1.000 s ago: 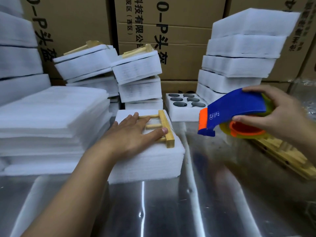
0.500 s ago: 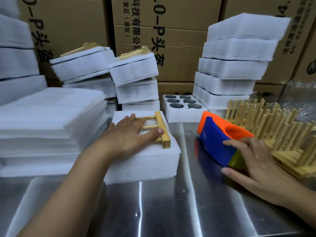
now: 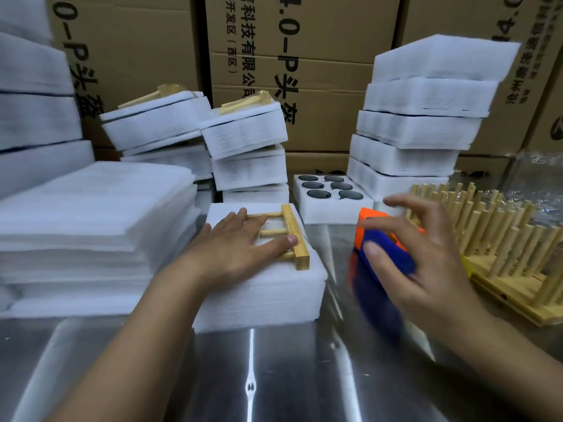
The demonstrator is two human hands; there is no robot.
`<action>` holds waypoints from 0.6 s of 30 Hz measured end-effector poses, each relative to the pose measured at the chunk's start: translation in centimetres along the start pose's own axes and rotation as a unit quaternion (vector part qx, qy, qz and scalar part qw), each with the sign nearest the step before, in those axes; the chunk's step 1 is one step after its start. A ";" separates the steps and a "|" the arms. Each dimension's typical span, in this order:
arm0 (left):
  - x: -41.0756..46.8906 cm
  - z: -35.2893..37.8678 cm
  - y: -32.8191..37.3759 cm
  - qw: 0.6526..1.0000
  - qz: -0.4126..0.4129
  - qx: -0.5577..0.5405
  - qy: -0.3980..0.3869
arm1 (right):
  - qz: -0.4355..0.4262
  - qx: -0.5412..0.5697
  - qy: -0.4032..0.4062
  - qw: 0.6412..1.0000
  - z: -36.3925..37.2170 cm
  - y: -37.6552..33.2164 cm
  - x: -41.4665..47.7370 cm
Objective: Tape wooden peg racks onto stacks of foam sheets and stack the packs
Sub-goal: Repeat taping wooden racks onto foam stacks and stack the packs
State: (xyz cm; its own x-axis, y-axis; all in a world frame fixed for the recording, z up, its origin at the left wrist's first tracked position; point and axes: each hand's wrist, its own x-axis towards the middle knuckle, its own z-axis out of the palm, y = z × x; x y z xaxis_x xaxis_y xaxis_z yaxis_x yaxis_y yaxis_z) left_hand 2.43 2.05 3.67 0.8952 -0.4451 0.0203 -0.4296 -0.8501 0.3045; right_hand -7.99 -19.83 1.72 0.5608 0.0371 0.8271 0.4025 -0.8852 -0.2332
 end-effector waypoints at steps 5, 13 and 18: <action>-0.1 0.0 -0.1 1.000 0.001 0.001 0.002 | 0.325 0.348 -0.052 0.878 5.7 -2.3 6.7; 0.8 -0.2 -0.9 0.974 -0.028 -0.215 0.060 | 0.453 0.576 -0.119 0.670 12.2 -0.2 4.7; 1.8 -0.9 -2.6 0.893 -0.161 -0.397 0.136 | 0.490 0.602 -0.073 0.626 12.1 -0.4 4.3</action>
State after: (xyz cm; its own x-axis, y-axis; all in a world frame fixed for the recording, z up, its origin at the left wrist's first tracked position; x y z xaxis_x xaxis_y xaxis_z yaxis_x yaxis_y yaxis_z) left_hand 5.29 3.72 3.78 0.9993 -0.0371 0.0078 -0.0222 -0.4056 0.9138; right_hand 3.02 -13.74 -0.86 0.9901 -0.1307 -0.0504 0.0175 0.4724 -0.8812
